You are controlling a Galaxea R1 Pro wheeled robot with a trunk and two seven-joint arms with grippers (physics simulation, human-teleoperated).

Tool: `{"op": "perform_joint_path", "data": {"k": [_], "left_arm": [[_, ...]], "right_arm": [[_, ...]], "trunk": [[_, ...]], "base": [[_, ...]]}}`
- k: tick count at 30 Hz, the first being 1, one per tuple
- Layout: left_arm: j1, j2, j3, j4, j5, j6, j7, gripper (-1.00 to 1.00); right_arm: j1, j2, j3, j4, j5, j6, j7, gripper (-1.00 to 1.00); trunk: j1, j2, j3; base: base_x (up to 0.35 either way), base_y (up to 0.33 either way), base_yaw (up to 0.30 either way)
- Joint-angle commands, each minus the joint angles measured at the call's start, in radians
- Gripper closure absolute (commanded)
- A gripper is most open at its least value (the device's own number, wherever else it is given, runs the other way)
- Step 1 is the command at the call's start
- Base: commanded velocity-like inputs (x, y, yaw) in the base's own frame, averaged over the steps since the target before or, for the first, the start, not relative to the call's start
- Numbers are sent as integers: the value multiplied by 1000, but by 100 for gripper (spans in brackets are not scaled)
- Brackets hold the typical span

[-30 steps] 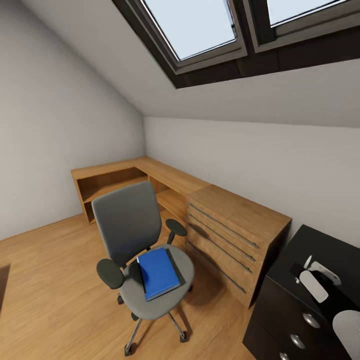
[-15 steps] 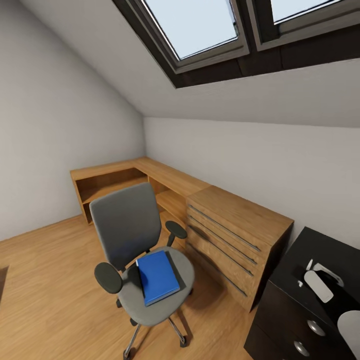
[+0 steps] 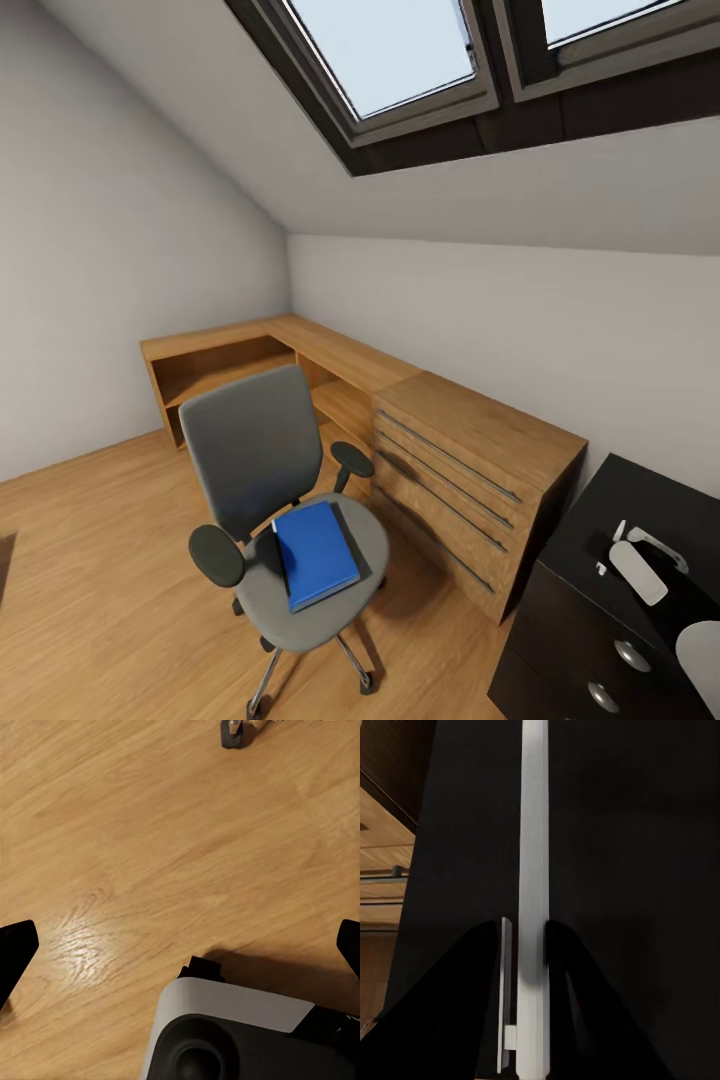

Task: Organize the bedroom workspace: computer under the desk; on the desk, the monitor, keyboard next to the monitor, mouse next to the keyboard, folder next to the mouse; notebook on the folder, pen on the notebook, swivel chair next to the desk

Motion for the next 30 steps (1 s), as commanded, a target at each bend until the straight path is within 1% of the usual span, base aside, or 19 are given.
{"op": "perform_joint_path", "data": {"k": [1, 2, 6, 9, 21, 23, 25, 28, 30], "left_arm": [[-1, -1, 4, 0, 8, -5, -3, -100], [-1, -1, 4, 0, 8, -8, -3, -100], [-1, -1, 4, 1, 9, -52, -4, -100], [-1, -1, 4, 1, 9, -64, -4, -100], [-1, -1, 4, 1, 9, -70, -4, -100], [-1, -1, 4, 1, 9, -70, -4, -100], [-1, -1, 4, 1, 10, -70, -3, -100], [-1, 0, 4, 1, 10, -70, -2, -100], [-1, 0, 4, 1, 10, -70, -1, -100]], "right_arm": [[-1, -2, 7, -2, -6, 3, -8, 100], [-1, -2, 7, -2, -6, 3, -8, -100], [-1, -2, 6, -2, -6, 3, -12, -100], [-1, -2, 7, -2, -6, 2, -14, -100], [-1, -3, 6, -4, -7, -2, -15, -100], [-1, -3, 6, -31, -8, -4, -13, -100], [1, -2, 6, -80, -8, -3, -14, -100], [6, 2, 8, -209, -7, 1, -18, -100], [21, 8, 11, -297, -8, 8, -28, -100]], "trunk": [[0, -1, -1], [0, -1, -1], [0, -1, -1], [0, -1, -1], [0, -1, -1], [0, -1, -1], [0, -1, -1], [0, -1, -1], [0, -1, -1]], "base": [[0, 0, 0], [0, 0, 0], [0, 0, 0], [0, 0, 0], [0, 0, 0], [0, 0, 0], [0, 0, 0], [0, 0, 0], [0, 0, 0]]}}
